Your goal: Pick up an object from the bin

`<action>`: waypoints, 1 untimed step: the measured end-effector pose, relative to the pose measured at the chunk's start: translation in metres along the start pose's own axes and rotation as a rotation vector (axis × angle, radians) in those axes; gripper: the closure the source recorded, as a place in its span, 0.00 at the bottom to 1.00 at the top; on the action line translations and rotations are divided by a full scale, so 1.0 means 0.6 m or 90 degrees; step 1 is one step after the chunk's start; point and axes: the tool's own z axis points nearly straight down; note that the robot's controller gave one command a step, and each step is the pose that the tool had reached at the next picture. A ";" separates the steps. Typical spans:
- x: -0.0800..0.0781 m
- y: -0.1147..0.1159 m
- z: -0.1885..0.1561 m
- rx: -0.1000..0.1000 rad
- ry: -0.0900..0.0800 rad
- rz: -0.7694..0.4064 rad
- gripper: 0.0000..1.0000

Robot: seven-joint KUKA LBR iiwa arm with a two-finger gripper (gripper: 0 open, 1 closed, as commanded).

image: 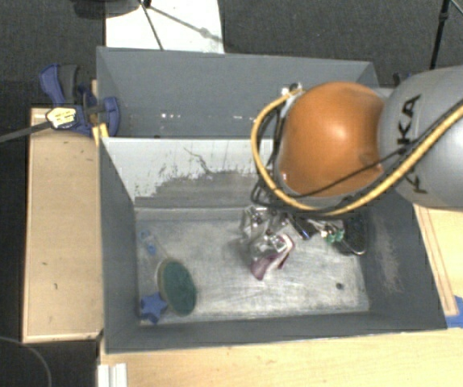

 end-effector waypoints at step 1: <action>0.003 0.002 0.008 -0.002 0.006 0.001 0.00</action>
Offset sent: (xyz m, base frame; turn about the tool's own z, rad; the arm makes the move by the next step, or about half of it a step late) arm 0.0000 0.0000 0.0000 0.0000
